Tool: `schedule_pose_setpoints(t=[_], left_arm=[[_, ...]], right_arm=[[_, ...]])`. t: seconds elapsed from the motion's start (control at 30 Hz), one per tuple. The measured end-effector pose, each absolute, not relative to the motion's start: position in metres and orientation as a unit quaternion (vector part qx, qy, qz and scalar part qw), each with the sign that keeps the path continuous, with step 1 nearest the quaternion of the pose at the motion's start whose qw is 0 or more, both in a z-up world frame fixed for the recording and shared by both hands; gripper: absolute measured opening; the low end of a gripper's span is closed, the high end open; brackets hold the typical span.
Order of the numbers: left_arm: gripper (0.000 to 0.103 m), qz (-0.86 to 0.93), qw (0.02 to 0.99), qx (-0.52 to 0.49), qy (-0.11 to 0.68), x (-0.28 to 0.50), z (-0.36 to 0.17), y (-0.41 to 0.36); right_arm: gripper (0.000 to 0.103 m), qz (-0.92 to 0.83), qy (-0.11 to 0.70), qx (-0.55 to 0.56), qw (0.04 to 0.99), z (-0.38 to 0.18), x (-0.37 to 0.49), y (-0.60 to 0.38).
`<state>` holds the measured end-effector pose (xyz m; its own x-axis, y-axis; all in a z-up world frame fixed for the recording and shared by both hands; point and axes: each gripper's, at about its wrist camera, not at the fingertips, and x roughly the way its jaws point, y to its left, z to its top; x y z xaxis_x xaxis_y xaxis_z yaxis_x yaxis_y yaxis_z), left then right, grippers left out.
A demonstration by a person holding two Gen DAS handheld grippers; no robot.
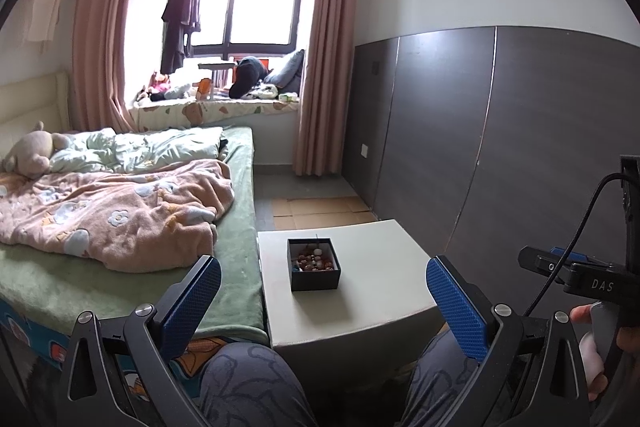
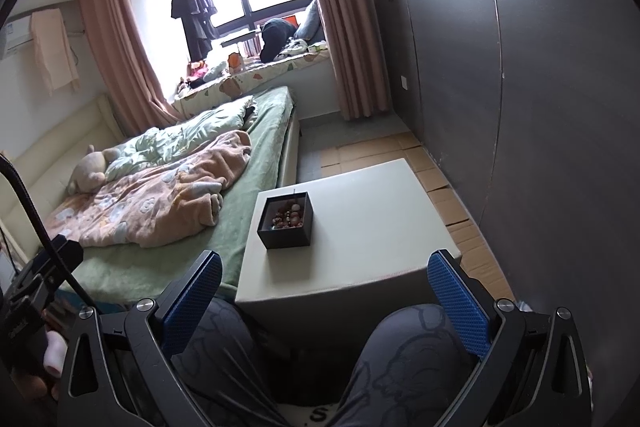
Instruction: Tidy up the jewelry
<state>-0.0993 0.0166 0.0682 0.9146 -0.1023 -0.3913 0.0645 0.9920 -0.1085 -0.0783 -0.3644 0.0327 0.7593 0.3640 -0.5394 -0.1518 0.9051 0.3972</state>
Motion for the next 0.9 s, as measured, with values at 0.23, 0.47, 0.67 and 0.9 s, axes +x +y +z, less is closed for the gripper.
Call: schedule_pose_setpoints(t=[0.23, 0.47, 0.67, 0.9], left_arm=[[0.102, -0.043, 0.977, -0.044, 0.202, -0.1021, 0.0691, 0.0160], [0.102, -0.039, 0.979, -0.041, 0.198, -0.1051, 0.0704, 0.0153], [0.102, -0.037, 0.979, -0.040, 0.197, -0.1054, 0.0721, 0.0158], [0.102, -0.040, 0.978, -0.039, 0.200, -0.1057, 0.0716, 0.0157]], right_arm=[[0.103, 0.139, 0.315, 0.163, 0.925, 0.0337, -0.0811, -0.3617], [0.103, 0.133, 0.316, 0.163, 0.925, 0.0348, -0.0839, -0.3629], [0.103, 0.133, 0.317, 0.165, 0.924, 0.0351, -0.0839, -0.3639], [0.103, 0.131, 0.320, 0.161, 0.924, 0.0353, -0.0831, -0.3615]])
